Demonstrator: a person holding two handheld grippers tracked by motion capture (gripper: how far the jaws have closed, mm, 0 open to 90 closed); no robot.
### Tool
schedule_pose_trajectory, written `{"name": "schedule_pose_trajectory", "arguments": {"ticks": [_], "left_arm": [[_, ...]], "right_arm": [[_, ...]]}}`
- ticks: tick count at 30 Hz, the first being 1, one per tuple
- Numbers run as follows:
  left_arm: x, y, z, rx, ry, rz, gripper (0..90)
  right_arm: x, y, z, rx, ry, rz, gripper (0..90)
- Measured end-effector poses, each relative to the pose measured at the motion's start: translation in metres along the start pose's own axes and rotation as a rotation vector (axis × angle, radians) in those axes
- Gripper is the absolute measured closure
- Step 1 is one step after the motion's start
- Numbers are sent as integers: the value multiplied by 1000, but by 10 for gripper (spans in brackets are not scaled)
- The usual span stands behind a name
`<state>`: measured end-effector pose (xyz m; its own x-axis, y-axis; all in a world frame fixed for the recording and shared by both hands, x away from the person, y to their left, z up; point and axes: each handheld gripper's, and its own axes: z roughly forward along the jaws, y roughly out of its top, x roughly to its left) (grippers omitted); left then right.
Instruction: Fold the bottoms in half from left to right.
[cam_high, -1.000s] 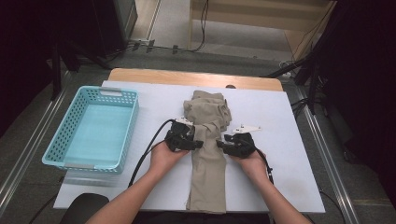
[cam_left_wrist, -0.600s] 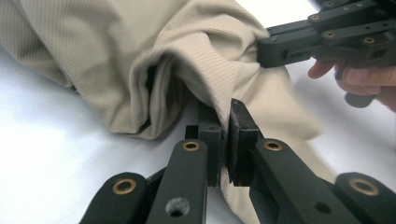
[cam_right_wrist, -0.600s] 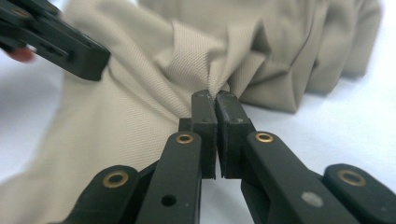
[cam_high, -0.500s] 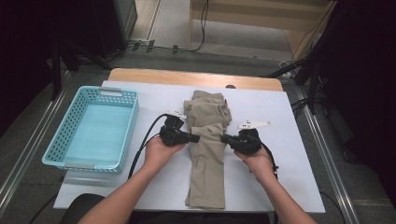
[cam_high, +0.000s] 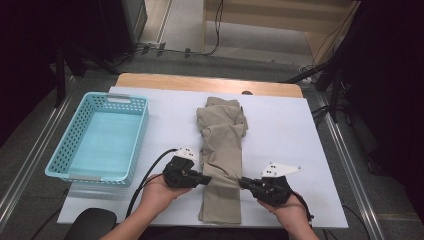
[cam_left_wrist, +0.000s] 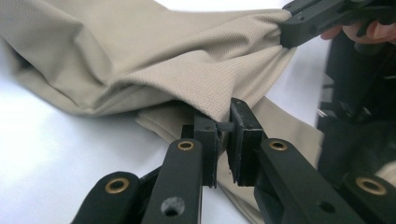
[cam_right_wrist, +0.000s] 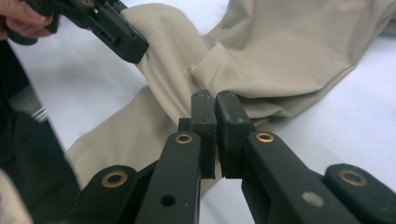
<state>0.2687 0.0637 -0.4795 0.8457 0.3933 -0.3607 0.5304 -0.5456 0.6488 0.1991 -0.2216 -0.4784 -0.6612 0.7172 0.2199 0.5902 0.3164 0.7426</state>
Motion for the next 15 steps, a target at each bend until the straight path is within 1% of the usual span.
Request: {"name": "schedule_pose_trajectory", "arguments": {"ticks": [2,3,4,5,6,7,8,9,10,11,12,13,15], "left_arm": [[-3,-4,-2,8,-24,-18,830],[-4,-6,-3,8,-35,-34,799],[-5,-7,-4,12,-40,-40,764],[-6,-8,-7,10,-42,-38,727],[-6,-8,-10,-2,-35,-34,678],[-6,-8,-14,-14,-24,-37,611],[-5,-7,-18,-20,-17,-32,573],[-4,-7,-21,-40,-8,-35,554],[-2,-6,-23,-54,13,-33,515],[0,-5,-24,-59,26,-32,479],[3,-4,-25,-60,36,-37,450],[6,-4,-24,-65,50,-45,417],[13,-1,-20,-69,82,-47,399]], "right_arm": [[3,-5,-3,21,25,13,845],[5,-8,-4,30,47,16,840],[8,-11,-4,43,66,9,834],[10,-13,-6,49,66,-1,809],[11,-14,-7,40,62,-6,763],[12,-14,-10,26,62,-3,694],[11,-14,-12,5,54,-9,625],[10,-12,-14,-15,28,-21,604],[8,-11,-16,-28,5,-29,570],[4,-10,-16,-51,-9,-32,544],[0,-9,-16,-63,-22,-23,541],[-4,-8,-14,-63,-24,-8,539],[-13,-6,-6,-56,-43,2,511]]}}
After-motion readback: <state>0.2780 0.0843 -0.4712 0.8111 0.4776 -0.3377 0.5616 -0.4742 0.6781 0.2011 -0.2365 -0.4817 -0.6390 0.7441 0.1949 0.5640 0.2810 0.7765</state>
